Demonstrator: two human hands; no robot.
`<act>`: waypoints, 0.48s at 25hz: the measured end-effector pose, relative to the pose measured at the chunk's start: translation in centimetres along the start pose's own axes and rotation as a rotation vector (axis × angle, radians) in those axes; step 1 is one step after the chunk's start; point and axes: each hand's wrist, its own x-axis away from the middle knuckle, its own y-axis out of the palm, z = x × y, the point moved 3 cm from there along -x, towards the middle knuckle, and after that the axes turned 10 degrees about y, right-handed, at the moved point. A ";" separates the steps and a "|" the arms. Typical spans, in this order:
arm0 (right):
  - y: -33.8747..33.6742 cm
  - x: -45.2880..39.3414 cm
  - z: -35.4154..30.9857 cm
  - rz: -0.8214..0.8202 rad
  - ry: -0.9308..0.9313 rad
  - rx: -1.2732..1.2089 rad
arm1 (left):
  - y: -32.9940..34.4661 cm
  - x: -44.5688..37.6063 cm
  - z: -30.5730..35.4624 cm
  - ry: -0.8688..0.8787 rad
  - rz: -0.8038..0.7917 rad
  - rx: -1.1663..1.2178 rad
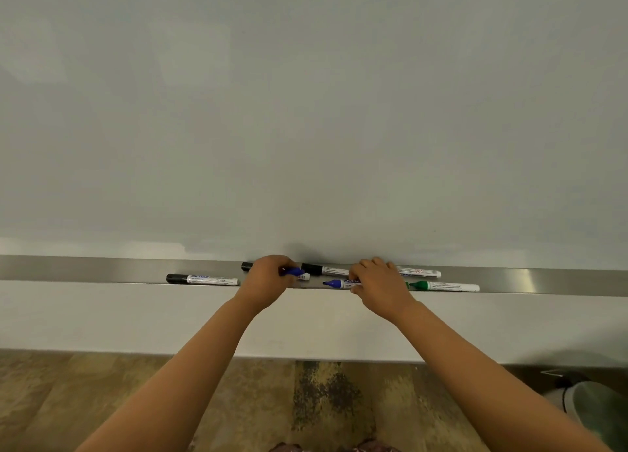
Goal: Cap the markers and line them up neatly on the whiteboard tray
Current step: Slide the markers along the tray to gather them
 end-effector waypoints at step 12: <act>-4.8 1.7 -2.2 0.195 0.060 -0.458 | -2.1 -0.2 2.3 0.047 0.049 0.419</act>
